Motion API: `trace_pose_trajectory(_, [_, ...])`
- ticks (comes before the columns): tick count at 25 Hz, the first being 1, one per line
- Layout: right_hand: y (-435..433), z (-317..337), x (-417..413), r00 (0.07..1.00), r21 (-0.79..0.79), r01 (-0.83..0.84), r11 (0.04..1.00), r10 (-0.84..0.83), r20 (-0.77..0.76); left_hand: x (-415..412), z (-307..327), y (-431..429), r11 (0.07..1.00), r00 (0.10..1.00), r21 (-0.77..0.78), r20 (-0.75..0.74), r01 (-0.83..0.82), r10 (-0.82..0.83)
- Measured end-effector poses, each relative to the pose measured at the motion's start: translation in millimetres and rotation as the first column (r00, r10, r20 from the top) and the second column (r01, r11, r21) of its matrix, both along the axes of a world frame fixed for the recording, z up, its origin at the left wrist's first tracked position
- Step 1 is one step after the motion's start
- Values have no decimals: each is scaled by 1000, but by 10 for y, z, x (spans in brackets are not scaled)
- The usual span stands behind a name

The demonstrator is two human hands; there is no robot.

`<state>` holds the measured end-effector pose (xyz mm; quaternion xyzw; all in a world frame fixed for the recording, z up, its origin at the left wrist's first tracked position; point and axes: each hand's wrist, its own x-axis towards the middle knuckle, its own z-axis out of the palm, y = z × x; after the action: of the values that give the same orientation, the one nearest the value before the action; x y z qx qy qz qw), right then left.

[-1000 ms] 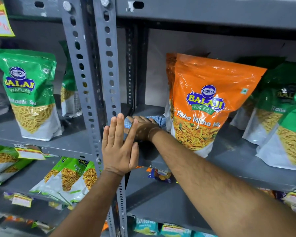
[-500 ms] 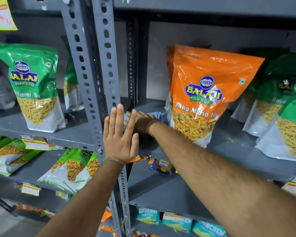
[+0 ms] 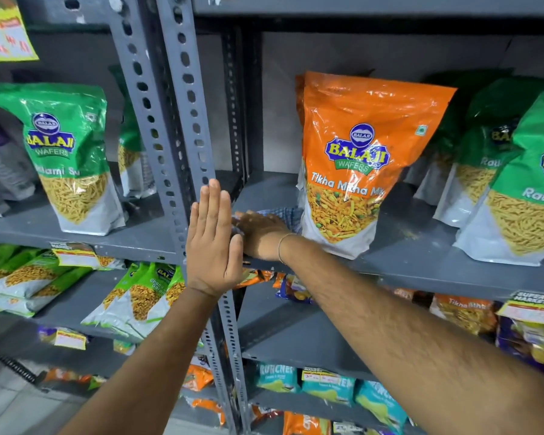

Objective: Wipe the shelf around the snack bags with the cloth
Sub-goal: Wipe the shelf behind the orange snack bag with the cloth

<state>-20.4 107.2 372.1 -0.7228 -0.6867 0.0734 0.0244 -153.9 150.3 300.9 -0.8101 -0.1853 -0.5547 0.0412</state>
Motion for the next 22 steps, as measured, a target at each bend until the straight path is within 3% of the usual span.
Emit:
trace_pose_trajectory(3, [-368,-66,-91,999,-20,-12,1000,11,-45,-104,48,-70,991,995,-80,16,104,-103])
trace_pose_trajectory(8, [-771,-266,-137,999,229,-32,973,37,-19,-150,101,-101,983,992,-133,5,127,-127])
trace_pose_trajectory(14, [-933,-193,-95,988,310,-8,951,56,-147,-135,120,-156,978,991,-161,33,133,-129])
trace_pose_trajectory(18, [-715,-123,-92,989,466,80,881,-12,-147,-84,109,-158,974,990,-179,60,136,-127])
trace_pose_trajectory(22, [-561,-310,-220,984,421,138,896,-76,-162,3,83,-186,970,990,-204,83,132,-118])
